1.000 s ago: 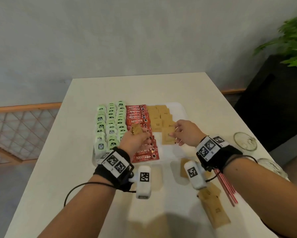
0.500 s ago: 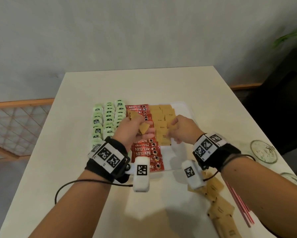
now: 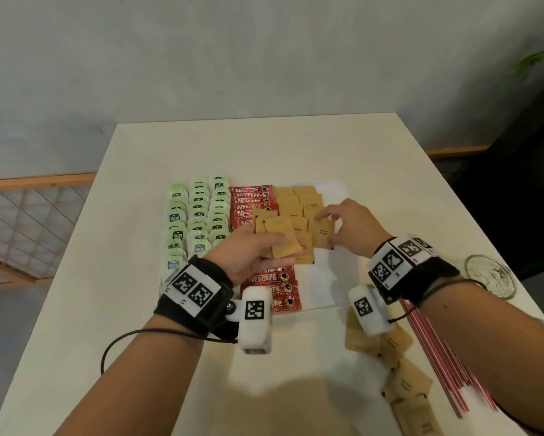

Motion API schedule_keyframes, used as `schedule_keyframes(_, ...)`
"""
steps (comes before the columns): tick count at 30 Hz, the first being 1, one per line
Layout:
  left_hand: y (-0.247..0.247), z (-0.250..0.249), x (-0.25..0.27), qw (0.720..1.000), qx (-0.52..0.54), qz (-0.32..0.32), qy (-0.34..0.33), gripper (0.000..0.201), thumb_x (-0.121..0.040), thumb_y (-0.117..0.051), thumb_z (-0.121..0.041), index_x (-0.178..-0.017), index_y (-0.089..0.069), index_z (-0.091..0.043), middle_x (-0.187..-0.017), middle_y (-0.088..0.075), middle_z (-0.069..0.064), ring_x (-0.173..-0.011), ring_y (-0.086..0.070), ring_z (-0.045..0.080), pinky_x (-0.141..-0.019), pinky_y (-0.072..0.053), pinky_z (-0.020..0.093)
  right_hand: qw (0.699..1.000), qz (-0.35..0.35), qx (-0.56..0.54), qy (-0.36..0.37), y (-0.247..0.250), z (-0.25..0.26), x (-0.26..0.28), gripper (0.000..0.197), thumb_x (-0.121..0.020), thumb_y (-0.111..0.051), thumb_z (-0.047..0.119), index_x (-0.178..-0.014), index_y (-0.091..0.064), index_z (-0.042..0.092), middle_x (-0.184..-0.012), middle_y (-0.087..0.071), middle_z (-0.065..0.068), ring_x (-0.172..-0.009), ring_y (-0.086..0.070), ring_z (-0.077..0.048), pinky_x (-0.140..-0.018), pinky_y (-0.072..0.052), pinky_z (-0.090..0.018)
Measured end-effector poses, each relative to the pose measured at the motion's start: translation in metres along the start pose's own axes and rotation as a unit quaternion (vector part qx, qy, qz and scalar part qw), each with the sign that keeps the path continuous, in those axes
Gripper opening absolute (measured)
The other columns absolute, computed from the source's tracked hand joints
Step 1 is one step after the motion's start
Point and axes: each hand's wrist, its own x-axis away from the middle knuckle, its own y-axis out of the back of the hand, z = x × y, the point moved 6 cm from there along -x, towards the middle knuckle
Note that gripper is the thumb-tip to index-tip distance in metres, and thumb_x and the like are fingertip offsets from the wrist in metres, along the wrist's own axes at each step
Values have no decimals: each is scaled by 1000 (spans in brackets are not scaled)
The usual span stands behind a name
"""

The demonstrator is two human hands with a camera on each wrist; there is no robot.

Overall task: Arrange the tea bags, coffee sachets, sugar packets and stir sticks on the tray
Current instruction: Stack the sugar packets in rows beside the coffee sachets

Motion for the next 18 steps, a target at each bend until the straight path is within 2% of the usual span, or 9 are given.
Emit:
schedule_keyframes(3,-4,10,0,997,71,14,28,40,-92,-54,5,-131,-50,-1,-118,-68,21,-105,-68,36,-81,-59,39,998,-28,-60,-4,5,0,5,33,-83,-73,21,-113,-65,30,-108,-54,-2,-77,-53,-11,-76,-42,-27)
schedule_keyframes(5,-8,16,1,995,94,9,35,37,-93,-53,5,-130,-51,0,-113,-69,23,-101,-69,36,-79,-60,39,984,-31,-177,-5,6,6,16,18,-94,-59,25,-109,-68,26,-102,-62,1,-76,-58,-11,-70,-48,-26)
schedule_keyframes(8,-14,22,3,995,96,-3,20,32,-94,-54,3,-126,-54,0,-110,-71,21,-96,-71,32,-75,-61,35,941,41,-332,-46,1,19,36,27,-102,-46,26,-105,-69,12,-90,-68,-3,-66,-60,-11,-60,-50,-23)
schedule_keyframes(10,-18,23,4,996,88,-11,-3,29,-95,-55,-1,-124,-56,-2,-111,-71,19,-98,-71,31,-74,-61,33,937,79,-338,-42,-2,25,45,30,-99,-52,32,-102,-69,7,-87,-70,-6,-65,-61,-11,-61,-50,-24)
schedule_keyframes(12,-22,23,5,999,33,-24,-21,23,-96,-55,-6,-118,-61,-8,-110,-72,15,-97,-71,27,-74,-61,34,947,86,-308,-26,-2,27,51,33,-90,-66,31,-102,-67,0,-90,-71,-12,-66,-63,-8,-61,-51,-22)
schedule_keyframes(14,-28,23,9,995,-87,-35,-32,20,-98,-54,-15,-117,-61,-12,-107,-72,11,-90,-72,23,-77,-61,36,952,84,-294,-13,-1,29,58,31,-86,-72,22,-102,-64,-4,-95,-71,-16,-68,-64,-7,-60,-52,-20)
schedule_keyframes(16,-31,21,12,973,-214,-67,-49,23,-100,-51,-25,-118,-59,-12,-101,-72,8,-79,-71,20,-77,-60,38,950,84,-301,0,5,34,67,13,-88,-68,13,-93,-61,3,-96,-68,-14,-74,-64,-10,-64,-56,-23)
schedule_keyframes(17,-30,18,13,959,-257,-99,-65,24,-101,-50,-29,-117,-58,-13,-96,-71,6,-74,-69,20,-77,-60,40,950,83,-301,6,10,35,71,8,-90,-64,10,-88,-56,8,-96,-67,-12,-77,-66,-13,-67,-58,-26)
schedule_keyframes(18,-28,12,16,944,-286,-137,-90,23,-101,-48,-31,-113,-57,-14,-92,-69,5,-71,-67,20,-76,-60,42,951,81,-297,12,15,35,74,13,-92,-61,8,-84,-50,9,-96,-66,-12,-81,-68,-16,-68,-59,-29)
